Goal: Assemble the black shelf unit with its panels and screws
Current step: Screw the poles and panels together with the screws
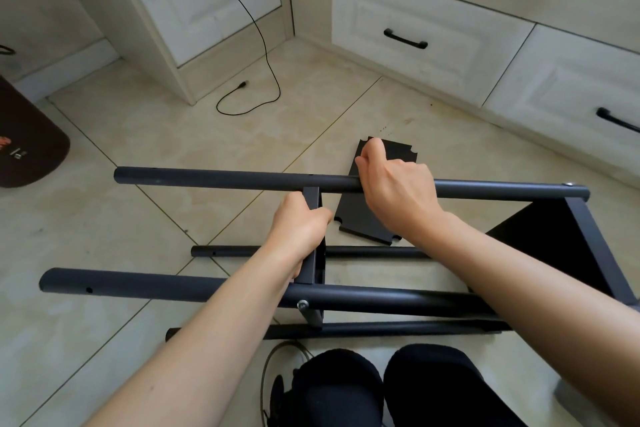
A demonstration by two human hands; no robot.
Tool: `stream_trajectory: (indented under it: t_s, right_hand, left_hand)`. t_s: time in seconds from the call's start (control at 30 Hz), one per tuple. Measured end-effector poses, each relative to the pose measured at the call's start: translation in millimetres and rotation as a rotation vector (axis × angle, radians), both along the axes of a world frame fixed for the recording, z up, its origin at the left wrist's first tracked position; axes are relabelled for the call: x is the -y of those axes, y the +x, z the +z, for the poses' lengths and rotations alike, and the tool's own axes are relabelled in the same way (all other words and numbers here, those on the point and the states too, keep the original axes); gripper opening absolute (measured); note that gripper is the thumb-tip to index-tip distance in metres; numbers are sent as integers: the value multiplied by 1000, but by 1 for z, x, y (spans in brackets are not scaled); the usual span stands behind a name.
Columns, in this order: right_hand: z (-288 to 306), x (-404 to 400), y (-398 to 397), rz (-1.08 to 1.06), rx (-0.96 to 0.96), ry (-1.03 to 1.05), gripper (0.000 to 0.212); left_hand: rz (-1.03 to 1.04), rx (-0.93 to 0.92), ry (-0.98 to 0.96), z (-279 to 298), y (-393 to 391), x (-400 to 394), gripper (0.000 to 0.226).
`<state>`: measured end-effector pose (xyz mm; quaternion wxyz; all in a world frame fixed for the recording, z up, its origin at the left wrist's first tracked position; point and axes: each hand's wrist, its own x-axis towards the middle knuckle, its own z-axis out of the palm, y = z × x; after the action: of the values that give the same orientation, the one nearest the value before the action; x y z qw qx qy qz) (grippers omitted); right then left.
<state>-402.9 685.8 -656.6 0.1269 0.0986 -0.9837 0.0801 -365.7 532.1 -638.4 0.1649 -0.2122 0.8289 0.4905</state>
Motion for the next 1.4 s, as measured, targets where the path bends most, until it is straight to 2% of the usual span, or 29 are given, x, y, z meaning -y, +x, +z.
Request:
stream_trajectory:
  t_s: [0.07,0.17,0.3,0.53,0.73,0.83,0.93,1.1,1.23,1.33,1.4]
  right_hand:
    - [-1,0,-1,6,-1,4,31]
    - [-2,1,-3,15,4,0,30]
    - [-1,0,-2,33,13,-32,29]
    - [0,0,0,9,18,-36,26]
    - [2,-1,-1,3,39,27,16]
    - [2,0,2,10,28,-1,25]
    - [0,1,3,-5,16,17,25]
    - [1,1,3,-24,26,13,21]
    - [1,2,1,-31,34,35,20]
    - [3,0,1,-22,53,21,18]
    - [5,-1,2,1,67,-32,18]
  left_hand:
    - [11,3,-11,-1,-1,0,10]
    - [30,-11,-10,0,-1,-1,12]
    - [65,-51,-7,-1,0,-2,28]
    - [56,-87,-28,-1,3,0,14]
    - [108,-119,53,0,5,0,12]
    - [100,-120,32,-1,8,0,19]
    - [102,-128,35,-3,10,1,33]
    - [78,-137,-18,-6,10,1,35]
    - [88,-124,17,-5,7,0,29]
    - [31,-69,33,-2,6,2,17]
    - [-56,-26,-2,2,7,8,28]
